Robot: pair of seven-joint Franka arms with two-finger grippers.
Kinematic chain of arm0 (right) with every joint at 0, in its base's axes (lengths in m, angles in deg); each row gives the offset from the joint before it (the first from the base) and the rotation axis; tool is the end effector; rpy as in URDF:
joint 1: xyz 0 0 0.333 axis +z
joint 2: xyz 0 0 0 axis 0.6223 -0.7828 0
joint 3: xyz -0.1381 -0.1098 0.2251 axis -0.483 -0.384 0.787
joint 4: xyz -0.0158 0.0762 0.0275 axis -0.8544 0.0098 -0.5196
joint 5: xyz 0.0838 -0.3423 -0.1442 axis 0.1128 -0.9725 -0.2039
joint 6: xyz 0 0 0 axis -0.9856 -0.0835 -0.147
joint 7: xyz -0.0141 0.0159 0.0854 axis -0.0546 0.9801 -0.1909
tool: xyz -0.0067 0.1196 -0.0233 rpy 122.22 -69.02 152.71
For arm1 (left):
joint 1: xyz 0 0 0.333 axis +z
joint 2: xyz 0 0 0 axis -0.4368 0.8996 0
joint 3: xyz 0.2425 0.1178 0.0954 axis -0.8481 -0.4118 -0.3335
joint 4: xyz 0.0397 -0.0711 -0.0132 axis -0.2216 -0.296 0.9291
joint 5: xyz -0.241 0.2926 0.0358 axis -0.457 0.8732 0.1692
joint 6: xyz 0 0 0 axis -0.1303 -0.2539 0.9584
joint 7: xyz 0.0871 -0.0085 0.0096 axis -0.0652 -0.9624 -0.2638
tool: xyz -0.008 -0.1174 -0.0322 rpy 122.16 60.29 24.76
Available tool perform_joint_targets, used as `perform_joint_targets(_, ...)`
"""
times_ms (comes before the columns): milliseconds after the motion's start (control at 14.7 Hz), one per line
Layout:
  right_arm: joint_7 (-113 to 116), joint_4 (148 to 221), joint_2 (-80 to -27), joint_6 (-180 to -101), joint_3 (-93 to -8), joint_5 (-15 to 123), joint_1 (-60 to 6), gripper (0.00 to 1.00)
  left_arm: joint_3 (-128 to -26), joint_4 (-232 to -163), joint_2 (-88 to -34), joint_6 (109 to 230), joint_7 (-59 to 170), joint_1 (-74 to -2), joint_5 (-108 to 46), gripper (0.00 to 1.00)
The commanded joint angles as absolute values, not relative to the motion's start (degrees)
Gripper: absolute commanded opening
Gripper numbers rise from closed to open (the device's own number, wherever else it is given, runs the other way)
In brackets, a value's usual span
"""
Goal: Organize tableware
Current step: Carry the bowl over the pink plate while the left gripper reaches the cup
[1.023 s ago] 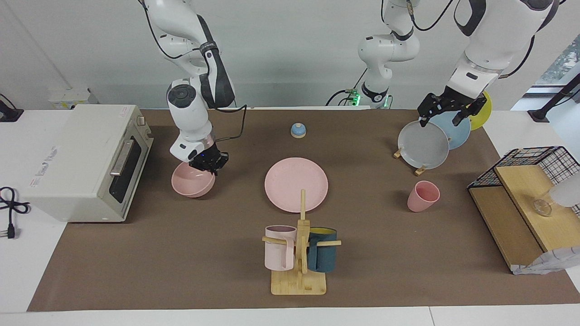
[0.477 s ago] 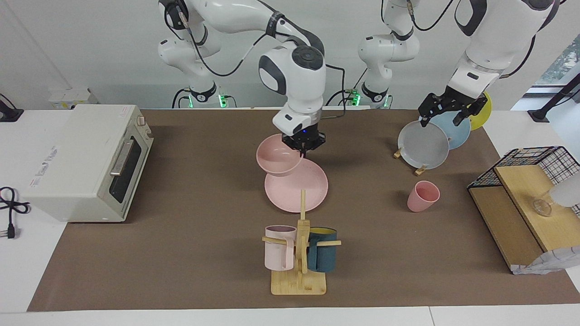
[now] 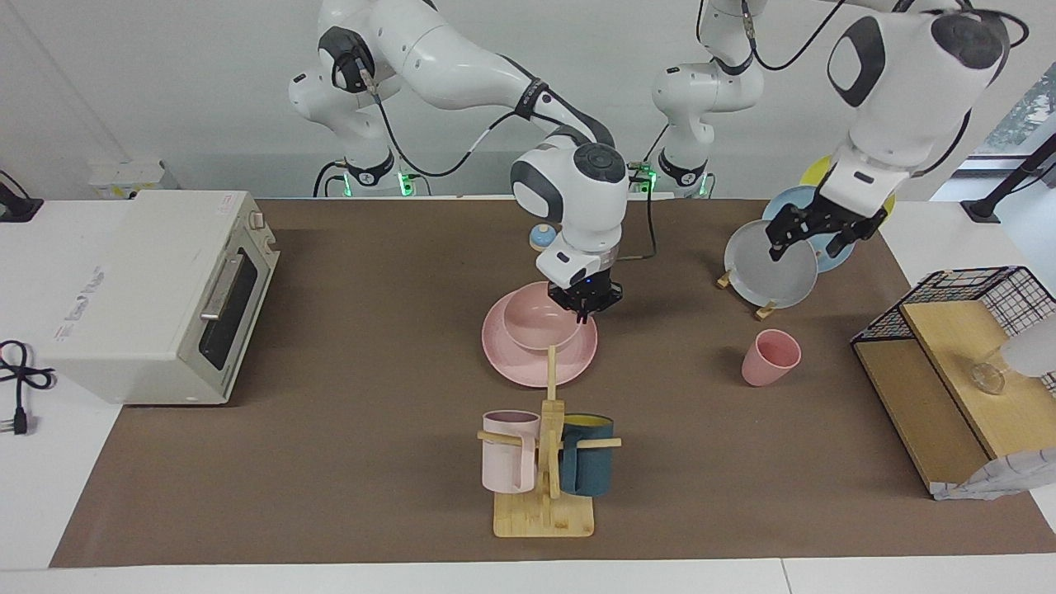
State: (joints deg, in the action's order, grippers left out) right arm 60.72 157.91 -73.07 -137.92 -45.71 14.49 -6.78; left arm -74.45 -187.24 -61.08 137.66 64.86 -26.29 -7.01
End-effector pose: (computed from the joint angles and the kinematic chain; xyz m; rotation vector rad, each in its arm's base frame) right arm 0.5357 0.4531 0.3460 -3.1075 0.1835 -0.0990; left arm 0.5877 -0.0627 0.4389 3.1113 0.0004 -0.0546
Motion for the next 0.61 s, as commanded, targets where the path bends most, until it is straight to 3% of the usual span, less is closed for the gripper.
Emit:
perform_joint_targets(0,61.57,161.30,-71.06,-139.48,-45.05,14.01,-7.37,0.00,-74.27,-186.55,-55.15,142.13,63.31,-26.43,-6.44,1.00)
perform_joint_targets(68,62.09,161.48,-71.06,-139.65,-45.05,14.19,-7.37,0.00,-74.27,-186.55,-54.70,142.40,63.31,-26.43,-6.44,1.00)
perform_joint_targets(273,62.18,161.74,-70.97,-139.57,-44.97,14.54,-7.63,0.32,-74.27,-188.03,-54.08,144.06,60.34,-26.60,-6.44,1.00)
perform_joint_targets(545,61.40,157.19,-70.71,-133.34,-45.23,14.02,-8.33,0.58,-74.27,-191.20,-54.09,148.46,59.53,-26.60,-6.36,1.00)
